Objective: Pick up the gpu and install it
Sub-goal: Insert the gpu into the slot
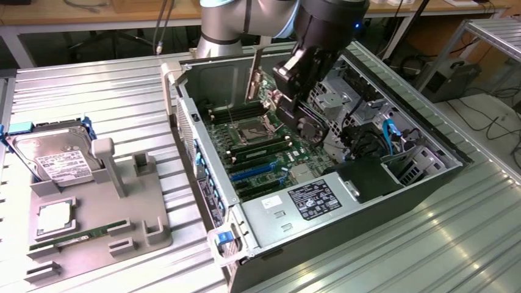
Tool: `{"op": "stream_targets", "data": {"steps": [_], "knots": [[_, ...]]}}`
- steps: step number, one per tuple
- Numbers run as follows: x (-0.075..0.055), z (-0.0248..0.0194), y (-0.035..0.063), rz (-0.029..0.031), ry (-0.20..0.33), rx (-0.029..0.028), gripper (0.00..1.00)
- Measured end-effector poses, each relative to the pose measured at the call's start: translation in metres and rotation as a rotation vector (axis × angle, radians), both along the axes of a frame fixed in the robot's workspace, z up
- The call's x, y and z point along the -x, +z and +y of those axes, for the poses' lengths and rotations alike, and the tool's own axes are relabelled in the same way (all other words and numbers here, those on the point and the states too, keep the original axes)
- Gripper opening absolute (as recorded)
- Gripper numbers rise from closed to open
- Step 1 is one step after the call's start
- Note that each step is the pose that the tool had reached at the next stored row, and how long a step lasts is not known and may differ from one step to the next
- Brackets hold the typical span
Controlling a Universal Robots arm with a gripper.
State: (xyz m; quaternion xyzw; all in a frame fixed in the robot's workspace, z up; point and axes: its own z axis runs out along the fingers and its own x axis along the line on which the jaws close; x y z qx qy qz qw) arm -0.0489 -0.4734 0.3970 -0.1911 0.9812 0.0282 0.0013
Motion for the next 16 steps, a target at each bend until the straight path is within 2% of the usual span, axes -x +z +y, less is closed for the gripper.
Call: {"op": "stream_targets", "data": {"steps": [2, 5, 8, 12, 16], "knots": [[0.0000, 0.0000, -0.0004, -0.0004, 0.043, 0.0000, 0.26], [0.0000, 0.0000, -0.0014, -0.0015, 0.136, 0.0001, 0.26], [0.0000, 0.0000, -0.0020, -0.0022, 0.191, 0.0001, 0.26], [0.0000, 0.0000, -0.0034, -0.0033, 0.299, 0.0001, 0.26], [0.0000, 0.0000, -0.0044, -0.0038, 0.378, 0.0000, 0.26]]}}
